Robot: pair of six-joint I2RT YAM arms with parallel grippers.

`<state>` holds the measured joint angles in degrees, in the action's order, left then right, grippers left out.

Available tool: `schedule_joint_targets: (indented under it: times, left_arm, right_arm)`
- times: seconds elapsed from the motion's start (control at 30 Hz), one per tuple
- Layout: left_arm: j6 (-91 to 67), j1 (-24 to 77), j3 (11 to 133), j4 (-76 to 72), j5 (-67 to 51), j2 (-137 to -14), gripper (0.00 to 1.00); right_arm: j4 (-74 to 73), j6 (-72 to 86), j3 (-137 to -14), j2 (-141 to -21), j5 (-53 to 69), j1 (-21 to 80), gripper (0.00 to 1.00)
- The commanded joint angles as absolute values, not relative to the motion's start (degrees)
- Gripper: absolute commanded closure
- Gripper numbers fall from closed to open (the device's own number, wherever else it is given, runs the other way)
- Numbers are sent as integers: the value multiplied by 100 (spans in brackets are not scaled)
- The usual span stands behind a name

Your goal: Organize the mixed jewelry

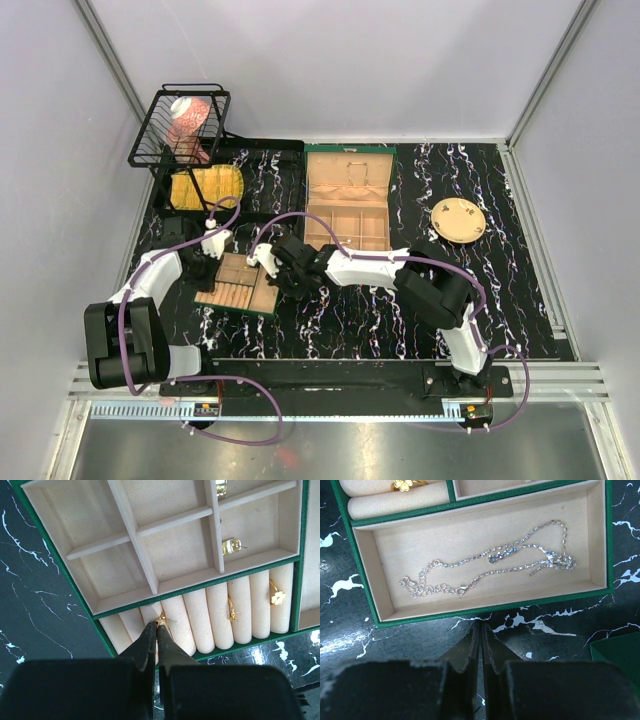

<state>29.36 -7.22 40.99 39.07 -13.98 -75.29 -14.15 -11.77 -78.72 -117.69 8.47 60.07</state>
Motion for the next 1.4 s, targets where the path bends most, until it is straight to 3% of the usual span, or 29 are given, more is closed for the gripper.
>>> schedule_joint_targets:
  times: [0.0,1.37]
  left_arm:
    - [3059,-747,4131,4192,-1309,-7541,100]
    - [3445,-202,3955,4491,-1239,-8139,100]
  right_arm:
    - [-1389,-1230,-7884,-11707,782,6073,89]
    - [-1397,-1274,-7919,-11812,677,6073,90]
